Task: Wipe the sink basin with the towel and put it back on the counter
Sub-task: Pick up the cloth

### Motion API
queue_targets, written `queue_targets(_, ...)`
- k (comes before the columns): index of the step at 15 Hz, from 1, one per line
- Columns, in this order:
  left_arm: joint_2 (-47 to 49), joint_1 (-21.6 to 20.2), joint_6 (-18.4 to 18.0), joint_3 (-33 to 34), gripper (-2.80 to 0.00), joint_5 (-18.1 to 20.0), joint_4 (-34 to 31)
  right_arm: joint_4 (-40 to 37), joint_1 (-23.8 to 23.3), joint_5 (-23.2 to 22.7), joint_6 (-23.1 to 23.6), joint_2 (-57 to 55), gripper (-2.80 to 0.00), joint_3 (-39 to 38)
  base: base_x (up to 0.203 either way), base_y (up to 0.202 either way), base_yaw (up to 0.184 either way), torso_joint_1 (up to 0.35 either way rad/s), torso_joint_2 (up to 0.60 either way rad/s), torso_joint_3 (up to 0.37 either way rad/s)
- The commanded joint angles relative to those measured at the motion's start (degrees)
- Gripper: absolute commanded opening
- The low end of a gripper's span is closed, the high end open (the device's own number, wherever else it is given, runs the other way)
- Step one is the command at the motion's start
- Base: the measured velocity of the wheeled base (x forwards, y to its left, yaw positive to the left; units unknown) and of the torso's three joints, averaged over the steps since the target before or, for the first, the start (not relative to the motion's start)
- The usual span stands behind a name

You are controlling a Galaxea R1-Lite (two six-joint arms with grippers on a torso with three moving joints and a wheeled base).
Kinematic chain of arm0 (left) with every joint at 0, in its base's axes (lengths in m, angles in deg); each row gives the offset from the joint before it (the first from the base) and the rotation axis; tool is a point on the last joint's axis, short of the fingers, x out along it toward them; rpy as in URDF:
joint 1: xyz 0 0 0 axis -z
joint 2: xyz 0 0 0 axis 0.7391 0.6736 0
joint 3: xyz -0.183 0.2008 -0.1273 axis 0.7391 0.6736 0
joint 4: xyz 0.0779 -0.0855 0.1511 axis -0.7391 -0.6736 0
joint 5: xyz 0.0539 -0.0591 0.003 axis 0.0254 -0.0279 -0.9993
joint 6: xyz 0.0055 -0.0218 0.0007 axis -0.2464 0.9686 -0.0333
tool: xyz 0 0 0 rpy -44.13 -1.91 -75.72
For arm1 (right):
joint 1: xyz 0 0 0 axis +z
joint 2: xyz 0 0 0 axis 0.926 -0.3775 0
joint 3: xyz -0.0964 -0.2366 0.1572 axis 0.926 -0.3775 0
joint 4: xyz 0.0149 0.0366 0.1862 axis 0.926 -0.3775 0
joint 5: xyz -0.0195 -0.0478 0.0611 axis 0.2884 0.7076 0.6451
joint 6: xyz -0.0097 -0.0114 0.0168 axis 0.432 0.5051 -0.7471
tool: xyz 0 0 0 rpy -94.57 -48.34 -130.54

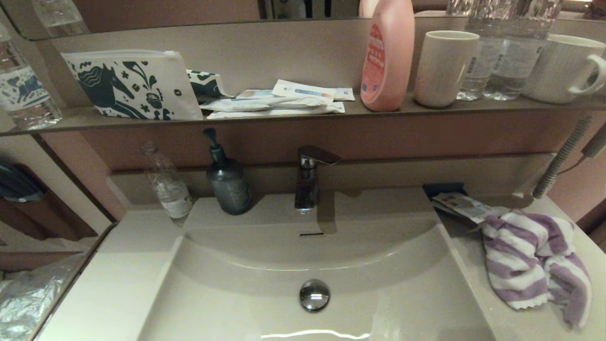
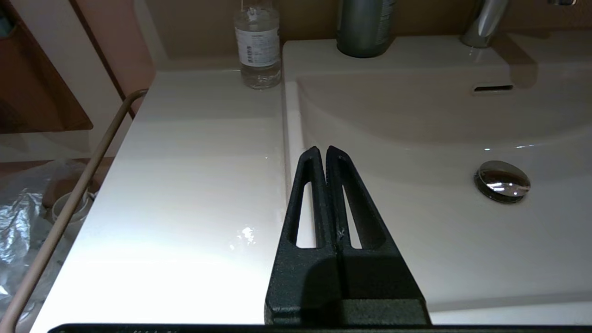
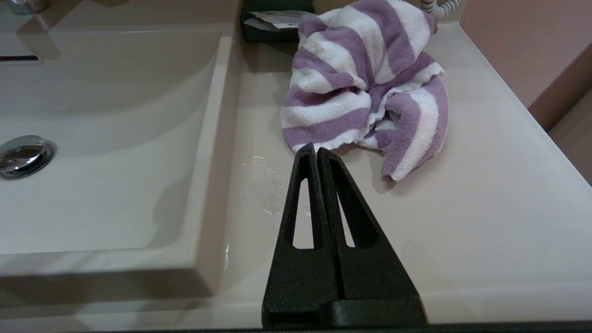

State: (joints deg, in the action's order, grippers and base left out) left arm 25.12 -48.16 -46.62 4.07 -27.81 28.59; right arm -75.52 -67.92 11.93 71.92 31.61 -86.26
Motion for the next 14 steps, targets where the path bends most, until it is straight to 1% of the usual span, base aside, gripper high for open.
queue_targets(1, 0.09, 0.42, 0.60, 0.00, -2.80, 0.10, 0.38, 0.00, 0.01, -0.02, 0.02, 0.00, -2.80, 0.00, 0.000, 0.000, 0.000, 0.000, 0.00, 0.000)
queue_targets(4, 0.09, 0.42, 1.12, 0.00, -2.80, -0.16, 0.72, 0.00, 0.01, -0.11, 0.38, 0.00, -2.80, 0.00, 0.000, 0.000, 0.000, 0.000, 0.00, 0.000)
queue_targets(7, 0.09, 0.42, 1.04, 0.00, -2.80, -0.16, 0.72, 0.00, -0.05, 0.06, -1.21, 0.00, -2.80, 0.00, 0.000, 0.000, 0.000, 0.000, 0.00, 0.000)
queue_targets(14, 0.09, 0.42, 1.08, 0.00, -2.80, -0.16, 0.72, 0.00, -0.08, 0.07, -1.29, 0.00, -2.80, 0.00, 0.000, 0.000, 0.000, 0.000, 0.00, 0.000)
